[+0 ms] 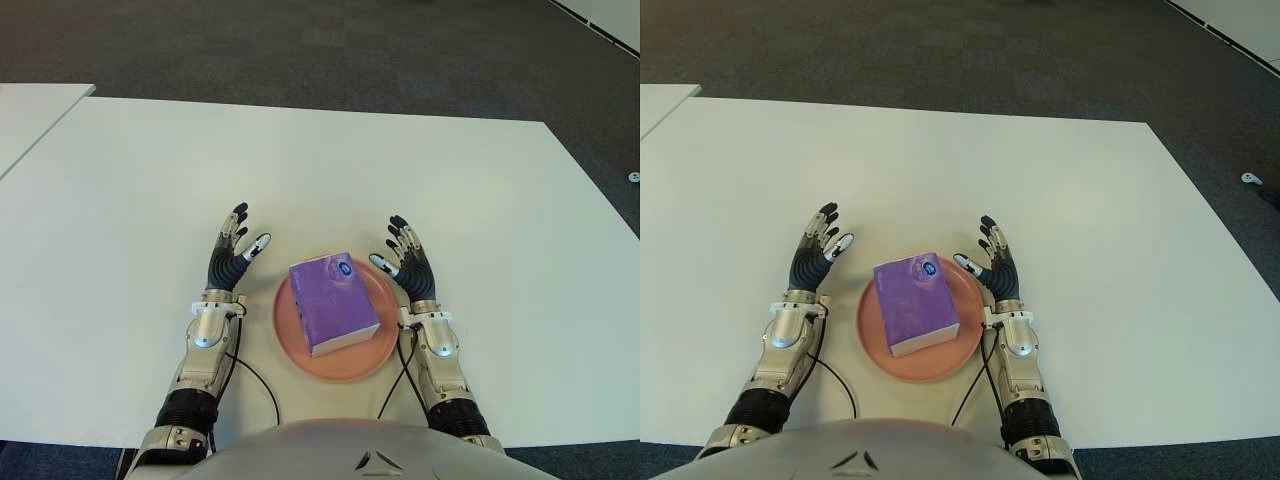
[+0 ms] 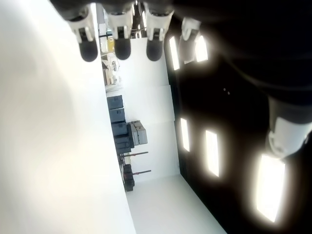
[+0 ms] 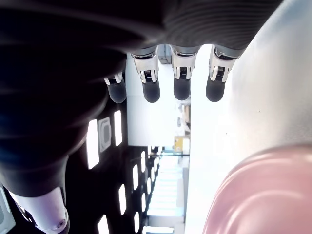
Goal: Put the tissue paper into the plate.
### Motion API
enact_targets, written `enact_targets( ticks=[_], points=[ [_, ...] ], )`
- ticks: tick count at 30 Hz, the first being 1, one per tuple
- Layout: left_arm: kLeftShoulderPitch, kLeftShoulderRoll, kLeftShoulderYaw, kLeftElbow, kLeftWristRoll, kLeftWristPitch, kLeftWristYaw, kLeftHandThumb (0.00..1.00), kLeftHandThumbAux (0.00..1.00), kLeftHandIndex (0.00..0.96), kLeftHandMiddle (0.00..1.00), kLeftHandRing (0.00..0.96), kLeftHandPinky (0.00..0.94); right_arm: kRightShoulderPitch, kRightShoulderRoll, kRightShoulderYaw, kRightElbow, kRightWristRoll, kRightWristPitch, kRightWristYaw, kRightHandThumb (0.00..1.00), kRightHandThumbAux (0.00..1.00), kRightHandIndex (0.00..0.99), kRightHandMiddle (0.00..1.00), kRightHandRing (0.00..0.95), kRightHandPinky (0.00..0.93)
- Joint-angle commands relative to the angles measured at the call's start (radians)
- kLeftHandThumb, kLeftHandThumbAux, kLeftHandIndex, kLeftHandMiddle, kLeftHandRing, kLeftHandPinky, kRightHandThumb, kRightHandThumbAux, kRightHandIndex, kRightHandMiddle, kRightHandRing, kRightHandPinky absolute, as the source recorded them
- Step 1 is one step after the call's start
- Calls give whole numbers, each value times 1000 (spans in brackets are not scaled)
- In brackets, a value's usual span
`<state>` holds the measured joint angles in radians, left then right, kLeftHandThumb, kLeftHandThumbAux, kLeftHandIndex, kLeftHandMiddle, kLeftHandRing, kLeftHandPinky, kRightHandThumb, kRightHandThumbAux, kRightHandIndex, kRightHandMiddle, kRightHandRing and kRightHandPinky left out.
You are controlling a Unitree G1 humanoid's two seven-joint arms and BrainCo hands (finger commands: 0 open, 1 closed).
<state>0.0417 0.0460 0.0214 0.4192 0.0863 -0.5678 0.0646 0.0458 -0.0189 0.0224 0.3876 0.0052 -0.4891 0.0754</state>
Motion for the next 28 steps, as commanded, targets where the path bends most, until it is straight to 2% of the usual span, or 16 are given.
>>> enact_targets(
  ticks=[1, 28],
  points=[
    [41, -18, -1, -2, 12, 26, 26, 0, 468, 0, 0, 0, 0, 119, 7, 9, 95, -4, 75, 6, 74, 696, 0, 0, 0, 0],
    [64, -43, -12, -5, 32, 47, 79, 0, 456, 0, 0, 0, 0, 107, 1, -2, 116, 2, 70, 16, 74, 696, 0, 0, 0, 0]
  ],
)
